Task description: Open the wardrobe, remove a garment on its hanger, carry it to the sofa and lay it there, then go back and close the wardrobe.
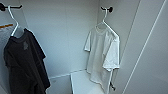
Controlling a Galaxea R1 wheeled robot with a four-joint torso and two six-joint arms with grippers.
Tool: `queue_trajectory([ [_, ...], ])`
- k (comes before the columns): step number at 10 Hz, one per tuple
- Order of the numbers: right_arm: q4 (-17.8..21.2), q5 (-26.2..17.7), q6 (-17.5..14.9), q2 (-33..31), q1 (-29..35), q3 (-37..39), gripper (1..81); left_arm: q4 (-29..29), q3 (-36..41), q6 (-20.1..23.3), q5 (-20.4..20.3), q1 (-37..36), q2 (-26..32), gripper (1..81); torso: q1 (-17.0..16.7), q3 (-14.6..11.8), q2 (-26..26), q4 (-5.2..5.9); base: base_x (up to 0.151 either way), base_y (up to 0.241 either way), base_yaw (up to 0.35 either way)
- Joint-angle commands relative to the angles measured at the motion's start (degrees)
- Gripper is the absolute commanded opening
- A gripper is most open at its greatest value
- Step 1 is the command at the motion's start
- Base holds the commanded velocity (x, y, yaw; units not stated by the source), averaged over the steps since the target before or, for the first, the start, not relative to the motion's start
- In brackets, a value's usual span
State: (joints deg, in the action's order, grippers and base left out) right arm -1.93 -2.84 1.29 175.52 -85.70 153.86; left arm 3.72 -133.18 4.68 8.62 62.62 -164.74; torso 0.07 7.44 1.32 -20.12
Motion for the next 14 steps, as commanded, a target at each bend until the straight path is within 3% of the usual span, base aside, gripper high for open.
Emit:
queue_trajectory([
  [1,0.61,-3.49,-0.06,-0.06,2.41,-0.06,81.1,-0.03,10.92,-0.11,4.39,-11.33,4.68,81.1,0.00,0.00,0.00,0.00,0.000,0.000,0.000],
  [6,0.61,-3.58,-0.06,0.03,2.50,-0.06,81.1,-0.73,24.19,-4.86,4.83,-20.12,9.78,81.1,0.02,0.02,0.00,0.00,0.000,0.000,0.000],
  [10,0.61,-3.58,-0.06,0.12,2.68,0.38,81.1,-1.17,30.77,-8.90,8.87,-27.32,11.80,81.1,0.04,0.05,-0.02,0.00,0.000,0.000,0.000],
  [14,0.61,-3.58,-0.06,0.12,2.77,0.47,81.1,-1.08,34.92,-14.59,9.04,-35.50,12.60,81.1,0.04,0.05,-0.02,0.00,0.000,0.000,0.000],
])
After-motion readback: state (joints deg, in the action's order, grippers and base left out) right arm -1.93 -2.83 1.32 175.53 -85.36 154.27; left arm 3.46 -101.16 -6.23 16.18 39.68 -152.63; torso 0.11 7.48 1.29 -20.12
